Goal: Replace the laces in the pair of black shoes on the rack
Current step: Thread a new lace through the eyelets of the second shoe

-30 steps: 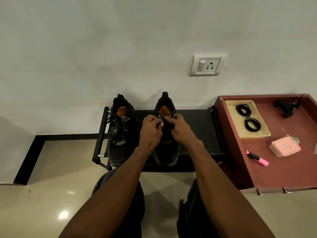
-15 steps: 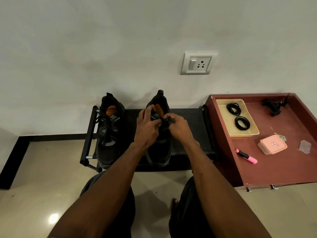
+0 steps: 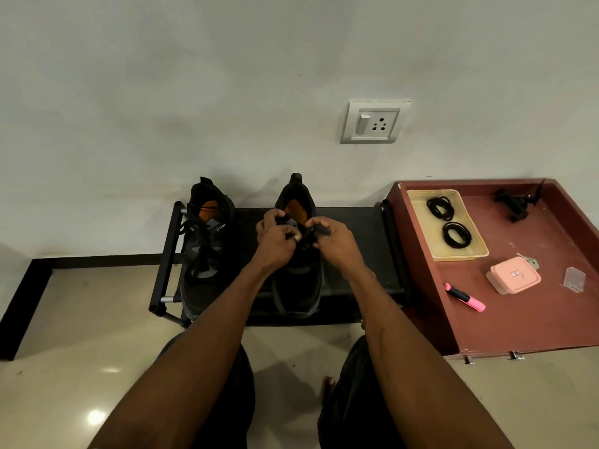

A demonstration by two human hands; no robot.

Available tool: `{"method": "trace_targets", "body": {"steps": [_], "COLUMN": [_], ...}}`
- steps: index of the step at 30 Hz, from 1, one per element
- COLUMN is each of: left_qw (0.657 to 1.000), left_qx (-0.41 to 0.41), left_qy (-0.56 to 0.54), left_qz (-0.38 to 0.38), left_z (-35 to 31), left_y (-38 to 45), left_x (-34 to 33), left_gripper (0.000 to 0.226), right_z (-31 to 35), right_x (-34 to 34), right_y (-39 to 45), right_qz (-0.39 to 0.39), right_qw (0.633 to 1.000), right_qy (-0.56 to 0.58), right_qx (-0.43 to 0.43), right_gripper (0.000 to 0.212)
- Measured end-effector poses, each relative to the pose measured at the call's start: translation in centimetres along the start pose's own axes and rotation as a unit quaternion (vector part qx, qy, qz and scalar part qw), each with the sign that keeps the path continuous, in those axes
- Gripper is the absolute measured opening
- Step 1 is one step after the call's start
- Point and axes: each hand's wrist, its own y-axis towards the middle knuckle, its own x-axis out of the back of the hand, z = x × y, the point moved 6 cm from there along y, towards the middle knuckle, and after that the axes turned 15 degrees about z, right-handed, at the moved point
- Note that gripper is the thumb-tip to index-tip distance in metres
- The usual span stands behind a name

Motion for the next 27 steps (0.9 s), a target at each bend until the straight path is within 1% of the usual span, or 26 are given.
{"method": "trace_targets", "body": {"steps": [2,4,8,10,12,15,20,22,24,27], "left_qw": [1.000,1.000,0.996,0.994,0.992,0.997,0.999,0.999,0.998,0.995], "left_qx": [0.007,0.019,0.056,0.070,0.084,0.067,0.033,0.032,0.036,0.045], "left_qy": [-0.018,-0.021,-0.054,-0.073,-0.089,-0.027,0.027,0.006,-0.043,-0.077], "left_qz": [0.012,0.003,-0.035,-0.039,-0.040,-0.031,-0.013,-0.004,0.007,0.044], "left_z": [0.1,0.0,-0.2,-0.1,0.0,-0.5,-1.3,-1.1,-0.9,-1.0], "left_y": [0.1,0.0,-0.5,-0.5,-0.6,-0.7,-0.9,-0.8,-0.7,-1.0], "left_x": [-0.1,-0.5,-1.1,-1.3,-1.3,-1.3,-1.5,-1.7,-2.0,-2.9], "left_gripper": [0.014,0.018,0.021,0.021,0.021,0.022,0.023,0.024,0.025,0.026], "right_z": [-0.1,-0.2,0.1,0.0,-0.6,-1.3,-1.1,-1.0,-0.9,-0.8], "right_x": [-0.1,-0.3,-0.5,-0.7,-0.8,-0.7,-1.3,-1.5,-1.5,-1.4], "right_y": [0.1,0.2,-0.2,-0.2,0.0,0.3,0.2,0.1,0.0,-0.1], "right_qz": [0.006,0.009,0.020,0.025,0.015,0.007,0.020,0.026,0.029,0.035], "right_qw": [1.000,1.000,0.999,0.998,0.997,0.995,0.998,0.998,0.998,0.998], "right_qy": [0.008,0.021,0.044,0.060,0.078,0.098,0.043,0.033,0.030,0.024], "right_qx": [-0.004,-0.002,0.020,0.027,0.010,-0.023,-0.044,-0.049,-0.052,-0.054], "right_gripper": [0.041,0.042,0.029,0.033,0.039,0.040,0.044,0.048,0.051,0.053]}}
